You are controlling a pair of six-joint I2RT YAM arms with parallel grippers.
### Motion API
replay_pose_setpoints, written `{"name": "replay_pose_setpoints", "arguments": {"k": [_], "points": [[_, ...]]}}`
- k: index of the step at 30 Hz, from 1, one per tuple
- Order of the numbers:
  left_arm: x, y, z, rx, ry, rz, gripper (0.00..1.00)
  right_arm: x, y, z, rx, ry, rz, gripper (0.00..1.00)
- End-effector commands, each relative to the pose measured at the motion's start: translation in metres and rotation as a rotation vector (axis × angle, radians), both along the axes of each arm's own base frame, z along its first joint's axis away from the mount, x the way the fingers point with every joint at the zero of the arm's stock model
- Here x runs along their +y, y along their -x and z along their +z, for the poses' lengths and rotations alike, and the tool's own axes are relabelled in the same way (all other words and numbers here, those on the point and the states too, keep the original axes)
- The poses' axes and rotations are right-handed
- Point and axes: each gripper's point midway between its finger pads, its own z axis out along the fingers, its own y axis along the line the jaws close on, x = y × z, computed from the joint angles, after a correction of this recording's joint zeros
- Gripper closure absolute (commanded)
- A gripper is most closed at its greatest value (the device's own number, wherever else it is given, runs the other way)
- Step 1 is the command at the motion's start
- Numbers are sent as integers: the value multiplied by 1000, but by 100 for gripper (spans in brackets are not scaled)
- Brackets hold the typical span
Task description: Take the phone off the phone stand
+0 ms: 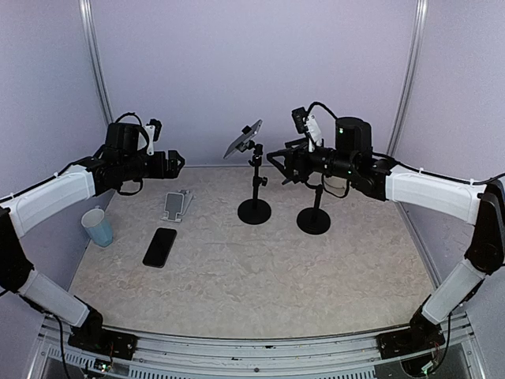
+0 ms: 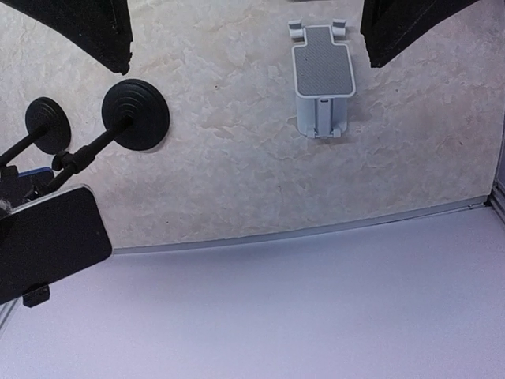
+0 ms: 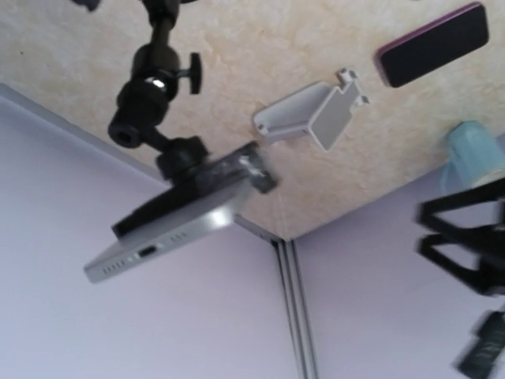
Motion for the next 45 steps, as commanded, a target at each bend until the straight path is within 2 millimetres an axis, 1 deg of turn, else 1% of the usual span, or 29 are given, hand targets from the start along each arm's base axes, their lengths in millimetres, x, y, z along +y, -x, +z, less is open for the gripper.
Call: {"name": "replay_pose_setpoints", "arguments": {"k": [1, 3, 7, 16, 20, 25, 26, 28, 34, 45], "points": [[-8, 19, 17, -45, 39, -47, 1, 2, -29, -17, 81, 35, -33, 19], [-8, 22, 18, -51, 44, -46, 1, 4, -38, -27, 101, 39, -33, 20], [-7, 27, 20, -61, 59, -43, 1, 9, -52, -36, 122, 48, -31, 23], [-10, 30, 17, -56, 64, -55, 1, 23, -79, -44, 125, 66, -31, 30], [-11, 31, 22, -74, 66, -58, 1, 27, -91, -49, 134, 73, -40, 31], [-12, 29, 20, -75, 64, -58, 1, 32, -101, -55, 141, 84, -41, 32], [-12, 29, 19, -74, 65, -60, 1, 33, -103, -54, 138, 83, -42, 32], [-14, 29, 18, -71, 64, -65, 1, 35, -107, -59, 144, 88, -43, 34], [-14, 29, 17, -71, 58, -66, 1, 39, -116, -62, 144, 85, -41, 36], [-14, 27, 23, -87, 49, -69, 1, 48, -132, -66, 147, 85, -38, 46]]}}
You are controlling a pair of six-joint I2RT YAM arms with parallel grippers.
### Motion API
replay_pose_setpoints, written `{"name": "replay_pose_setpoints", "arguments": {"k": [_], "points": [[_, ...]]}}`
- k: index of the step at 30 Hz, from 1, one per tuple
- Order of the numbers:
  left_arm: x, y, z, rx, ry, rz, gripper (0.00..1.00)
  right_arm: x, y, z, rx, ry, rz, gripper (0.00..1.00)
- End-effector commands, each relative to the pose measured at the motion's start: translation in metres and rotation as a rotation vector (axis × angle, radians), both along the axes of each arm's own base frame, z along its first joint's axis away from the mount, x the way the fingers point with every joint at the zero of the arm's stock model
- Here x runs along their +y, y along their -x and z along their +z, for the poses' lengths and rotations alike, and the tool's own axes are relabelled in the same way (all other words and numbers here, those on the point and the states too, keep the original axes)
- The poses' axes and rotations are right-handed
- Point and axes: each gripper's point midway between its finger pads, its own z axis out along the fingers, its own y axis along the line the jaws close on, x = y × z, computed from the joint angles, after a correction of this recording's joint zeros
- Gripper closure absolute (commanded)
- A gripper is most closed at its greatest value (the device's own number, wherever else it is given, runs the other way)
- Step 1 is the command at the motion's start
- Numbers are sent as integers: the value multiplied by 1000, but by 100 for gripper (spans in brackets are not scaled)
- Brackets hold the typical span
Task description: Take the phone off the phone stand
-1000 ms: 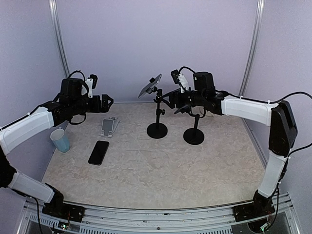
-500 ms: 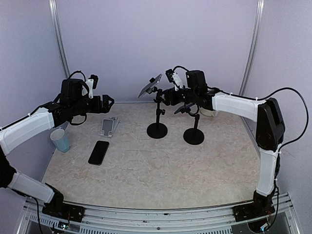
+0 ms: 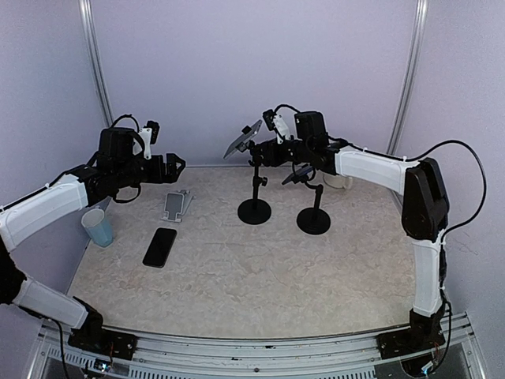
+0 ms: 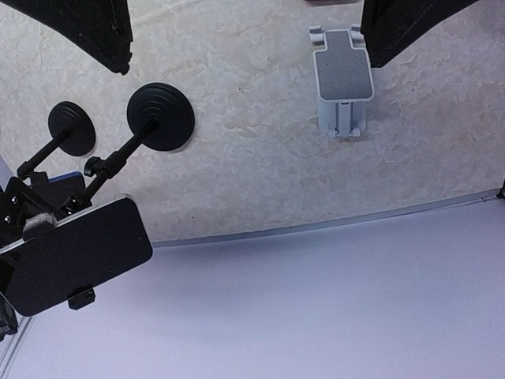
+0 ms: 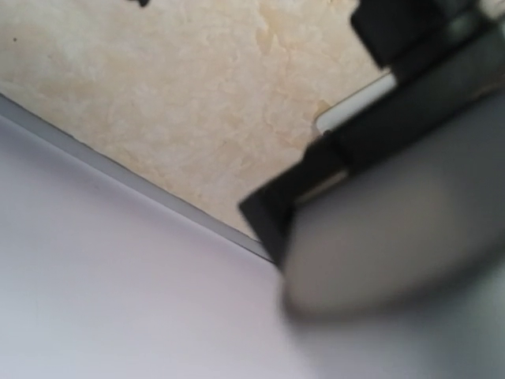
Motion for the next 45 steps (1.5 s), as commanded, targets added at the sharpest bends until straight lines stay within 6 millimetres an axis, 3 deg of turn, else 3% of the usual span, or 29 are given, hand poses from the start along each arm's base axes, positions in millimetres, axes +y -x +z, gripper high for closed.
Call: {"name": "replay_pose_setpoints", "arguments": {"k": [1, 9, 18, 26, 35, 45], "points": [[-3, -2, 13, -45, -2, -15, 1, 0, -10, -3, 6, 0, 2, 46], [-5, -4, 12, -39, -9, -23, 1, 0, -11, -9, 13, -1, 26, 58], [-6, -4, 7, -23, -24, -28, 1, 4, 5, -1, -14, -30, 116, 73], [-5, 1, 4, -8, -26, -27, 1, 6, 24, 27, -61, -90, 199, 85], [-4, 9, 18, -26, -2, -27, 1, 6, 47, 62, -89, -142, 279, 93], [0, 23, 27, -35, 29, -23, 1, 3, 76, 77, -45, -159, 359, 98]]}}
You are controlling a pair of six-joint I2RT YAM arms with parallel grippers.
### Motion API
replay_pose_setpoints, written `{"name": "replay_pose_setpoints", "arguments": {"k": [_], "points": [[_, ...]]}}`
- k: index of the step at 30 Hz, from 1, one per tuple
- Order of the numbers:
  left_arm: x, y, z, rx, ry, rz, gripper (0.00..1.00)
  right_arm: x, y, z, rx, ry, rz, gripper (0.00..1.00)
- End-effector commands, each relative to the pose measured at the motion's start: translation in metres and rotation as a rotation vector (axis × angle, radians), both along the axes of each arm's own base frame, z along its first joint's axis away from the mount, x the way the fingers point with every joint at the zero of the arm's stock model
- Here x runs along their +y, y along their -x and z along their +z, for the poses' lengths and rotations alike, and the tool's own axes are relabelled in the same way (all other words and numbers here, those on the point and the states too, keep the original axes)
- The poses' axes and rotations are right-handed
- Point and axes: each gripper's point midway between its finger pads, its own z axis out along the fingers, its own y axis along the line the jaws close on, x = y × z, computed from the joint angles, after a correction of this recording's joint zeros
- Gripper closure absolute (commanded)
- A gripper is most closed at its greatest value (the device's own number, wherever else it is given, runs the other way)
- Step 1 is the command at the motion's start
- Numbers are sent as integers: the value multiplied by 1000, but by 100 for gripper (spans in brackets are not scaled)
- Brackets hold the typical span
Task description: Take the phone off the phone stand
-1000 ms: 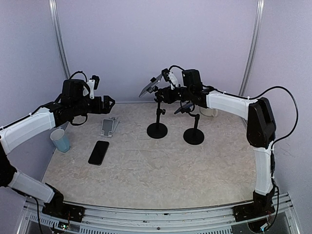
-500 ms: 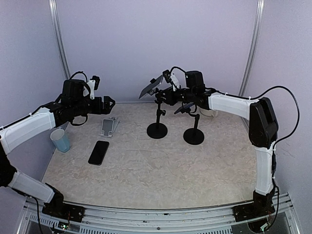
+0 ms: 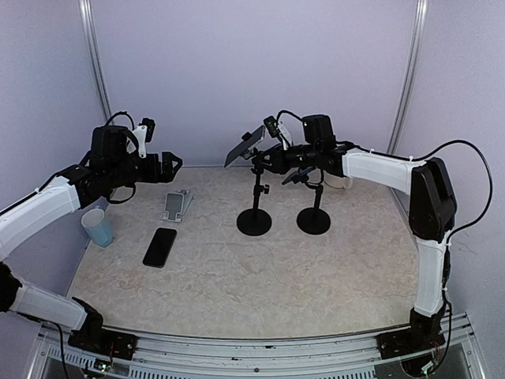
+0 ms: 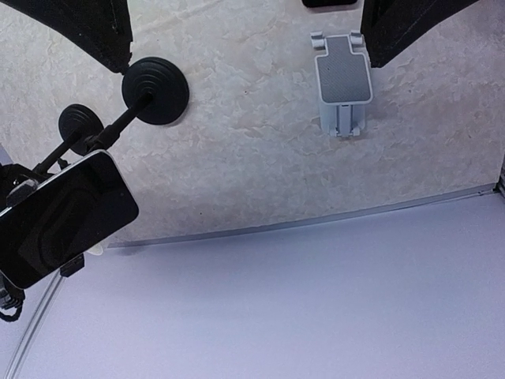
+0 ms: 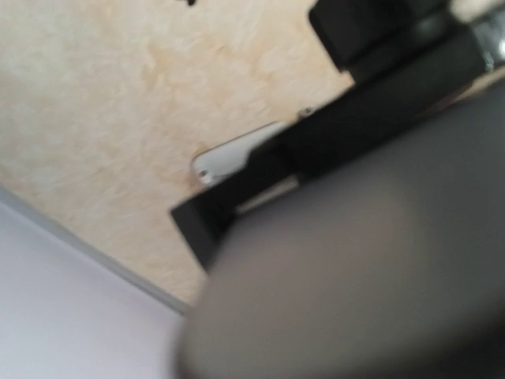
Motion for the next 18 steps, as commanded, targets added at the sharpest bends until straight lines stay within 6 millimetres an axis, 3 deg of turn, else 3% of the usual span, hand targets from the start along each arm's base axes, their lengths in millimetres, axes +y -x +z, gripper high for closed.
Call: {"name": "replay_pose_setpoints", "arguments": {"k": [1, 8, 9, 14, 18], "points": [[-2, 9, 15, -24, 32, -12, 1, -6, 36, 81, -98, -116, 85, 98], [-21, 25, 32, -55, 55, -89, 1, -24, 83, 96, -94, -123, 153, 100], [-25, 28, 35, -64, 61, -111, 1, -27, 88, 92, -80, -119, 158, 100], [-55, 49, 45, -102, 72, -235, 1, -46, 128, 91, -75, -114, 197, 100], [-92, 79, 44, -122, 41, -387, 1, -58, 158, 81, -84, -103, 261, 100]]}}
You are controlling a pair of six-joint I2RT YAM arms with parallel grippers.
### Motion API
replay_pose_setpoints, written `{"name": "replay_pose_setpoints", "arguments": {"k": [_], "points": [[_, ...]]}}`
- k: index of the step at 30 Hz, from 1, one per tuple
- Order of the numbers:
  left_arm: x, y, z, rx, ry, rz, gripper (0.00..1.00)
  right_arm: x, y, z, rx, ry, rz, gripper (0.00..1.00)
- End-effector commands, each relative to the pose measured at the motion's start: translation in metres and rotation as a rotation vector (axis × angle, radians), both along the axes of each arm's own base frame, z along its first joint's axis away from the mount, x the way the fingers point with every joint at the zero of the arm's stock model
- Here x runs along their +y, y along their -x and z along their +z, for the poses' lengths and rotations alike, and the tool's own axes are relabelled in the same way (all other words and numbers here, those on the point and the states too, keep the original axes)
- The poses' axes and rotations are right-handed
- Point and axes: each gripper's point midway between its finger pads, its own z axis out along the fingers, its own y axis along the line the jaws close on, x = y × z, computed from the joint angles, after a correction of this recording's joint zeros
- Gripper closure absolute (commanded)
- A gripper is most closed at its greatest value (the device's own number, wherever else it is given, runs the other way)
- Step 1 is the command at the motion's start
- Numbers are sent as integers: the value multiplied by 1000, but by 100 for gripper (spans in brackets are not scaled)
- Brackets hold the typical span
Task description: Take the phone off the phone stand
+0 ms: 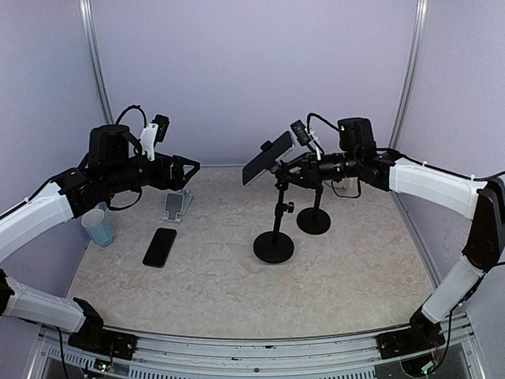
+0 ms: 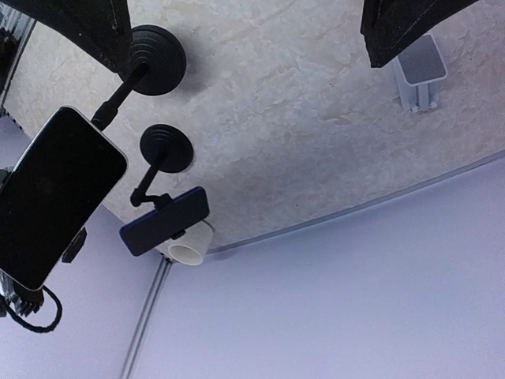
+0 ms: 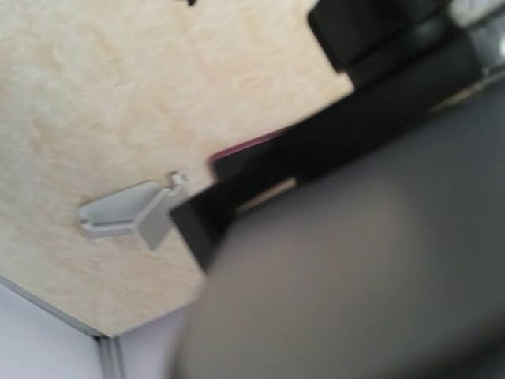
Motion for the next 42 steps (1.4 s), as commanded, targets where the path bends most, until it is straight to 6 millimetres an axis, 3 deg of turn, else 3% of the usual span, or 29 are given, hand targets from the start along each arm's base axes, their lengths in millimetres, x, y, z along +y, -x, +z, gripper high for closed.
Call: {"name": "replay_pose_setpoints", "arguments": {"k": [1, 8, 13, 19, 27, 42], "points": [[-41, 36, 12, -70, -17, -189, 1, -9, 45, 40, -141, -95, 132, 100], [-93, 95, -3, -84, -54, -450, 1, -15, 75, 18, -184, -87, 245, 100], [-116, 120, -13, -90, -70, -546, 1, -12, 85, 12, -217, -83, 321, 100], [-134, 124, -16, -101, -59, -595, 1, -8, 98, 11, -267, -89, 405, 100], [-163, 126, -30, -81, -123, -643, 1, -2, 100, 6, -262, -72, 440, 100], [-197, 132, -49, -63, -167, -715, 1, 6, 99, 1, -246, -57, 468, 100]]}}
